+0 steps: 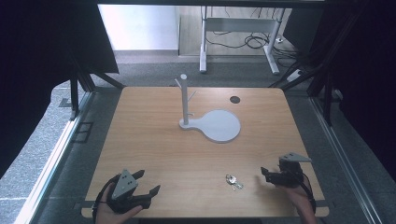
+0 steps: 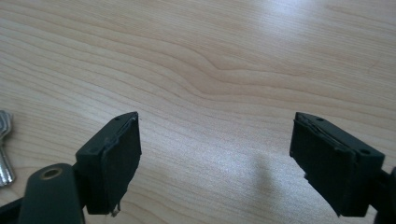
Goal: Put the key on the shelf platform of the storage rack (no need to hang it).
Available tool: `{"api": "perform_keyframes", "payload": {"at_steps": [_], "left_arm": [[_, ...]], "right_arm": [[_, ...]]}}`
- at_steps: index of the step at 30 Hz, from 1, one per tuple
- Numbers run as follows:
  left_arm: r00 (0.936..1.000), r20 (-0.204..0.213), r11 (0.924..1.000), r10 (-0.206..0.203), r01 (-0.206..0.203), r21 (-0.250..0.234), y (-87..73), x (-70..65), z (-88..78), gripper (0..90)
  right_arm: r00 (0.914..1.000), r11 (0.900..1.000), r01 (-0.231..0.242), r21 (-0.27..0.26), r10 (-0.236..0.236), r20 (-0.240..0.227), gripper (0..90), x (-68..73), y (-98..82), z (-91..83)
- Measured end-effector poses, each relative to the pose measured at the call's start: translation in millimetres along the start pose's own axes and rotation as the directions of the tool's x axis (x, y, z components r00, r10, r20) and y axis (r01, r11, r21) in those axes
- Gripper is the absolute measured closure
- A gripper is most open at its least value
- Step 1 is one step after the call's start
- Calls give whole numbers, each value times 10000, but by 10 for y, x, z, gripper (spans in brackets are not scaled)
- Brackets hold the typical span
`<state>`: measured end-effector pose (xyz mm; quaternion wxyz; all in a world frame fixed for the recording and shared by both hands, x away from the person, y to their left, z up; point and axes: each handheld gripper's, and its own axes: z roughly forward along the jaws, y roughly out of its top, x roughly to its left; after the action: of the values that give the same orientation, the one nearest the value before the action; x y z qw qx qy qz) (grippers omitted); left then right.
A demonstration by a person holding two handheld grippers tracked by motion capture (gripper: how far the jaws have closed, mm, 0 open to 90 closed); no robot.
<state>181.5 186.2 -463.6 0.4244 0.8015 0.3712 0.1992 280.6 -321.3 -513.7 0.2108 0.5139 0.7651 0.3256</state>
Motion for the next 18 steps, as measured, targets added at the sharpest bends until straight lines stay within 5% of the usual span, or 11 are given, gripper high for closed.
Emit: {"api": "perform_keyframes", "payload": {"at_steps": [18], "left_arm": [[9999,-18,9999,-108,108,131,-66,89,-21,254]], "right_arm": [[9987,9990,431,145,-428,-263,233,-43,71,0]]}}
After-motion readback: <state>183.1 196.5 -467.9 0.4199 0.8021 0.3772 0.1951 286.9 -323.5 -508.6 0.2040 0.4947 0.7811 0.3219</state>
